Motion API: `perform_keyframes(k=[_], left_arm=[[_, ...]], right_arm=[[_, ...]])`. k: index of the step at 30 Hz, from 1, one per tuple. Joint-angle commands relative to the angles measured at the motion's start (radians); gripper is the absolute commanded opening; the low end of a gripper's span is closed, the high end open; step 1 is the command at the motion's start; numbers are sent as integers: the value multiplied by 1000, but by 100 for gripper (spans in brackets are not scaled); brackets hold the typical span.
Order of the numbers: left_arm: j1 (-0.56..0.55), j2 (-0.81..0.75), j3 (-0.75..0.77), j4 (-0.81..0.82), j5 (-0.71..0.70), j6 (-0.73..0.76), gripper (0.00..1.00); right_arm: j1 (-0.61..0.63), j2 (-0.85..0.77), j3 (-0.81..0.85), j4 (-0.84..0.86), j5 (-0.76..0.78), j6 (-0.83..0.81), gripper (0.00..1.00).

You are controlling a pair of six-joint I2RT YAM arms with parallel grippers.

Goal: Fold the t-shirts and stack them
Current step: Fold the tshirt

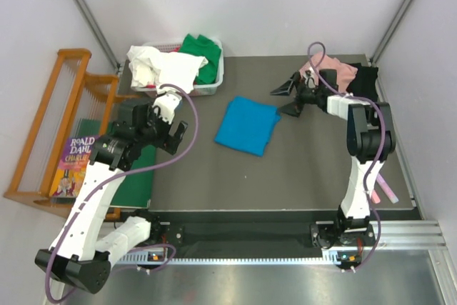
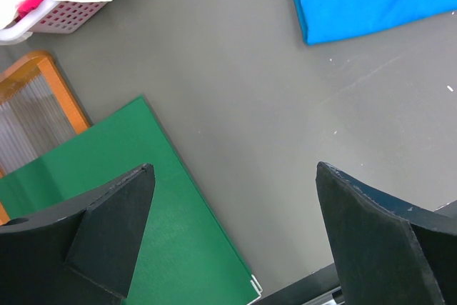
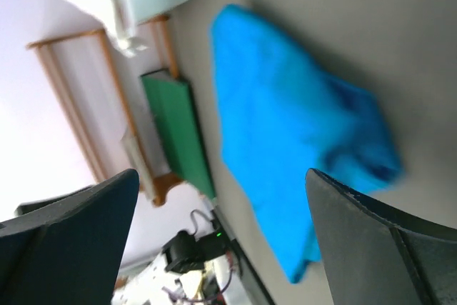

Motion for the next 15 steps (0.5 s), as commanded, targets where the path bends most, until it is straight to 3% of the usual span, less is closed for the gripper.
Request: perform_keyframes(k=[1,15], left_arm=[[6,-22,-5,-4,12,9,99],[6,-13,-3,-3,12,9,99]], right_arm=[[6,-41,-82,-92,97,-140,100],[-63,-4,-90,-209,143,-256,100]])
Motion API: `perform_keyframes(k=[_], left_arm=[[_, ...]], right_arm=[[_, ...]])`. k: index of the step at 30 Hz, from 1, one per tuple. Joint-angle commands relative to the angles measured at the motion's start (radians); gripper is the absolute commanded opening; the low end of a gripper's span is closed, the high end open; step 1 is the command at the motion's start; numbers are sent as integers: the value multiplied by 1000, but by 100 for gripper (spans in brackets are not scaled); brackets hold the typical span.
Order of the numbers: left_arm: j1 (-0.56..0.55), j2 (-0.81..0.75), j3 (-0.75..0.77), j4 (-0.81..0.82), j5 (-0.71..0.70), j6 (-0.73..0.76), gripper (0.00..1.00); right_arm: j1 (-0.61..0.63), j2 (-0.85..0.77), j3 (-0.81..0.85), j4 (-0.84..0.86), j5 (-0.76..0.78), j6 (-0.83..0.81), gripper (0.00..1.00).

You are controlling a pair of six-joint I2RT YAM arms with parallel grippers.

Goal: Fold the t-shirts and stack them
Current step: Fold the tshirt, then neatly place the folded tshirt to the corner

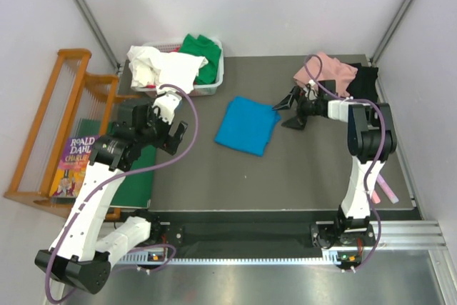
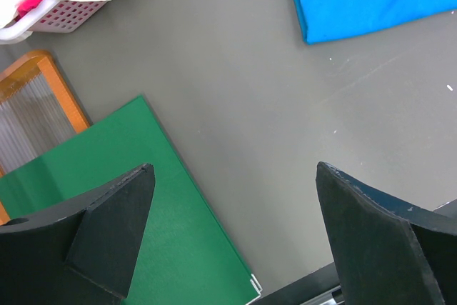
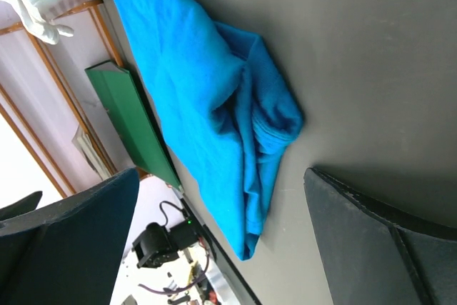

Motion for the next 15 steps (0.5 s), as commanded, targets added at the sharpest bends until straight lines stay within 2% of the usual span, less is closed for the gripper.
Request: perform_keyframes(k=[1,15], left_arm=[[6,-8,-2,2,12,8,99],[6,9,21,-4,16,6,99]], right_arm=[[-42,5,7,-48,61,-88,100],[8,155,93,-17,58,-71,100]])
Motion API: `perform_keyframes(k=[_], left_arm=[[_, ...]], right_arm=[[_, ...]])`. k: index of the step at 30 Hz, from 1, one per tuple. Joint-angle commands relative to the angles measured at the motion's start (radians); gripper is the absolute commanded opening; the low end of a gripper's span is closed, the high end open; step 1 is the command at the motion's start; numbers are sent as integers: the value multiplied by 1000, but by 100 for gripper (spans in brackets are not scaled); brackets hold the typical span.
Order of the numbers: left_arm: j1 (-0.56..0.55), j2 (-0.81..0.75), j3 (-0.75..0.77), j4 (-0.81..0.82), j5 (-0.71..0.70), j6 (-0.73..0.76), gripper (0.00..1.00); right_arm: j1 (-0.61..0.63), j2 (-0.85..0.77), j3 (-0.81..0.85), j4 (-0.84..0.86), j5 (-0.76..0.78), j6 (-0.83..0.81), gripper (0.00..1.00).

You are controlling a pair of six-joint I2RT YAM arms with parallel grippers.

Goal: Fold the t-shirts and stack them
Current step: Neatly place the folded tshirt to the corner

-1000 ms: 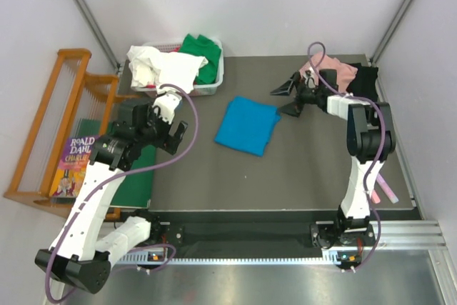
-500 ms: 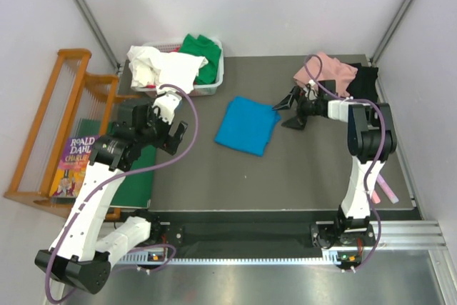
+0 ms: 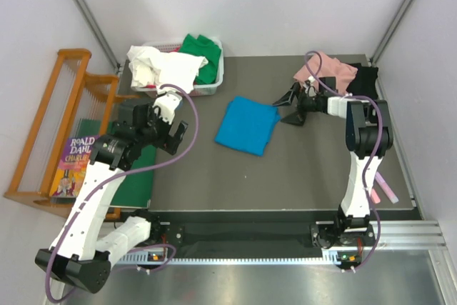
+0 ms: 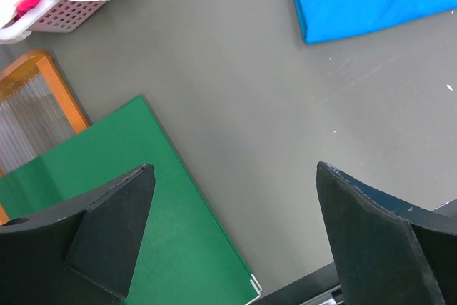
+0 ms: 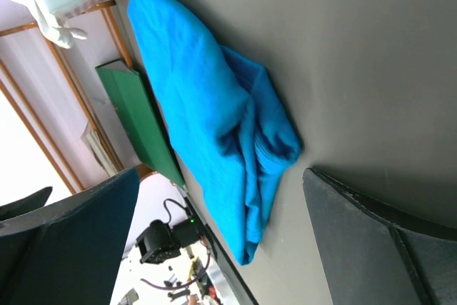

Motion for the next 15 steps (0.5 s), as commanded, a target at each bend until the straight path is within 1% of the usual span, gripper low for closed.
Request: perform_keyframes(k=[1,9,11,15], left_arm=[[6,6,29,-4,16,6,99],[6,9,33,-10,4,11,99],[6,7,33,-8,2,12,99],[6,6,38,-7,-5,19,99]], right_arm=[[39,97,19,7,106,-36,100],[108,127,-4,59,102,-5,100],[136,127,-33,78,99,7,100],[174,109,-102,168,109,36,100]])
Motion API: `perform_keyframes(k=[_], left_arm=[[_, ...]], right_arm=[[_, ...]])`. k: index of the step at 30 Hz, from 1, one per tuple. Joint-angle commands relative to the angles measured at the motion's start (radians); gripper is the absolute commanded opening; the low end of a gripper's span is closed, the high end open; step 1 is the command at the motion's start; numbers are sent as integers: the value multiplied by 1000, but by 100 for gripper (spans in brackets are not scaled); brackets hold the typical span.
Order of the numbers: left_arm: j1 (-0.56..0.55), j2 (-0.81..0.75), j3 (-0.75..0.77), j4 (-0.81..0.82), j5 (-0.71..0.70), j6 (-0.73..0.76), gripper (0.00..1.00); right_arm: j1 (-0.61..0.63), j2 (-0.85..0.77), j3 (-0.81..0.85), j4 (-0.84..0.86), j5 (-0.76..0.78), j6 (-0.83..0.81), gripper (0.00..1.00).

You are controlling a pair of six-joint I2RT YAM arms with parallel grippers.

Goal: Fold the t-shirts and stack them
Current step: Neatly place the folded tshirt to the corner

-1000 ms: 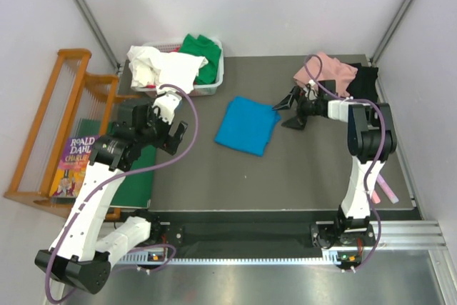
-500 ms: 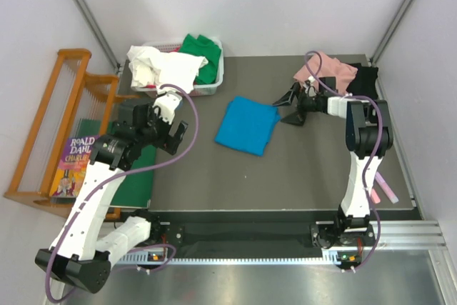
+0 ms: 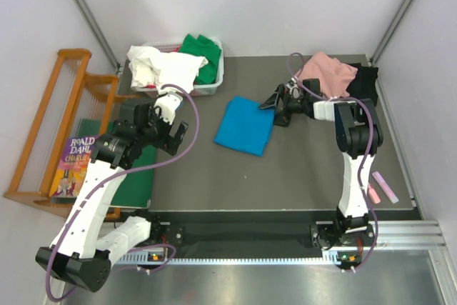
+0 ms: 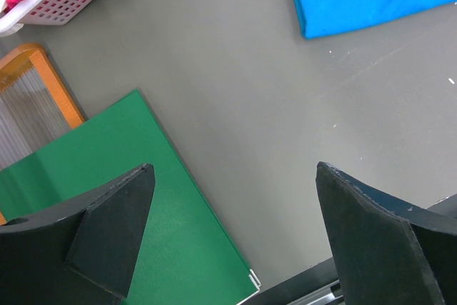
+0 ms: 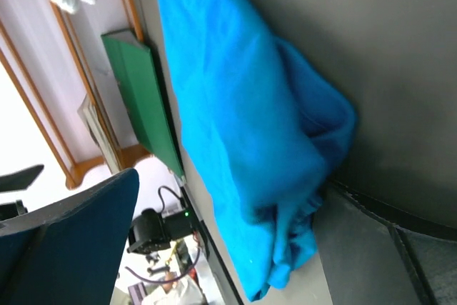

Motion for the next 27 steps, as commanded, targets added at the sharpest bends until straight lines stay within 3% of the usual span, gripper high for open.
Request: perform_keyframes(k=[1,9,11,12,13,16,21,24,27], left_arm=[[6,-7,39,6,-6,20,99],[6,-13,39,4,-14,27,99],[6,-18,39,4,-17,30,99],[6,-19,39,3,-18,32,99],[7,-19,39,1,-23,32,99],[6,-21,40,-2,-26,35,99],[6,-24,43,-6,-23,41,99],[6,-22,40,-6,-20,38,99],[6,-24,42,-6,-14,37,99]], right_arm=[[80,56,-144,28,136,0,100],[134,73,-179,95,153,72,100],[144,77,-170,103,153,83,95],[147,83,-165,102,156,89,90],[155,90,-149,98,154,90,73],[169,102,-119,77,159,90,48],[183,103,-99,45,164,80,43],[181,102,-99,46,164,83,31],[183,105,-90,46,156,87,9]])
